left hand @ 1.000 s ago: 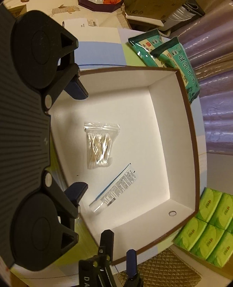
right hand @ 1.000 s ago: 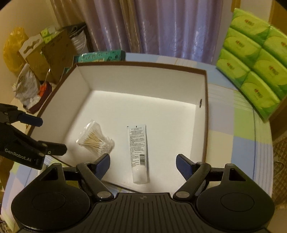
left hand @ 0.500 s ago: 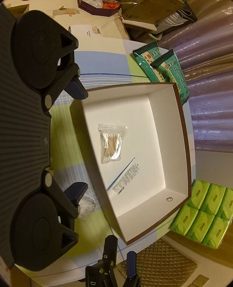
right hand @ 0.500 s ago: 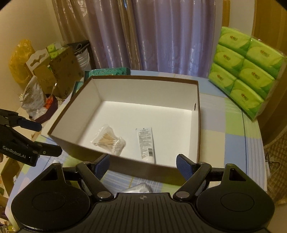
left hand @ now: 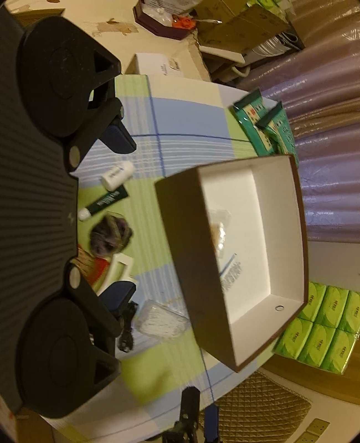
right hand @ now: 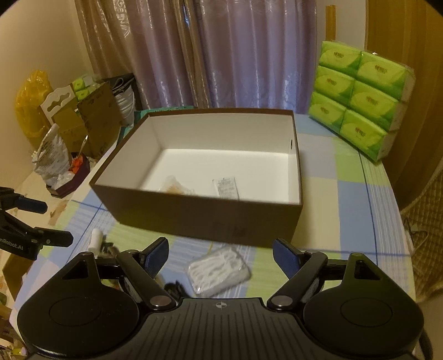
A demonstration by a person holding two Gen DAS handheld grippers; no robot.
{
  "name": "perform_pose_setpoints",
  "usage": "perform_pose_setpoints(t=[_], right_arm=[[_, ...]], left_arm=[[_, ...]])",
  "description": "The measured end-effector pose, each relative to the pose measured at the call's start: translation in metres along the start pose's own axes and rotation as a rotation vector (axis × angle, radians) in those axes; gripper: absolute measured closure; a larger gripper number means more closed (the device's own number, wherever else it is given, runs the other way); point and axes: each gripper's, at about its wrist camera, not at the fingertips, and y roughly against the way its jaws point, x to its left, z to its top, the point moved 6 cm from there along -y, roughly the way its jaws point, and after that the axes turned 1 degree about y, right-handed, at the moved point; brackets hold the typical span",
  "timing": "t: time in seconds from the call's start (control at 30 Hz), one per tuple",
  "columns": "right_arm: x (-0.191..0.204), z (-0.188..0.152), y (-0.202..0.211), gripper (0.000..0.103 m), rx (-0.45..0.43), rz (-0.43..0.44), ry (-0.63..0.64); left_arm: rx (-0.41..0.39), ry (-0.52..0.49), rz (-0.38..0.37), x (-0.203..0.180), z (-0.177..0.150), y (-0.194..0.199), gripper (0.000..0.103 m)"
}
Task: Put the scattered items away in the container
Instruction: 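Withdraw both tools from the box back toward the remaining items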
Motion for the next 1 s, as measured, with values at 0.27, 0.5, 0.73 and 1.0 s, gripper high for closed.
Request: perform_pose_setpoints(t=[0.27, 0.5, 0.73, 1.0], right_arm=[[0.018, -0.037, 0.006, 0.022, 0.015, -0.012, 0.076], [0.029, -0.069, 0.0, 0.022, 0.063, 0.001, 0.087], [0.043, -0.091, -0.005, 0.022, 0.104, 0.022, 0.098], [0.05, -0.11, -0.01, 0.022, 0.139, 0.034, 0.074]], left_arm=[[0.013, 0.043, -0.028, 0.004, -0.045, 0.001, 0.007], [0.023, 0.041, -0.039, 0.0, -0.066, -0.001, 0.007], [0.028, 0.01, -0.056, -0.013, -0.073, -0.006, 0.008], [0.042, -0.014, -0.071, -0.023, -0.08, -0.011, 0.008]])
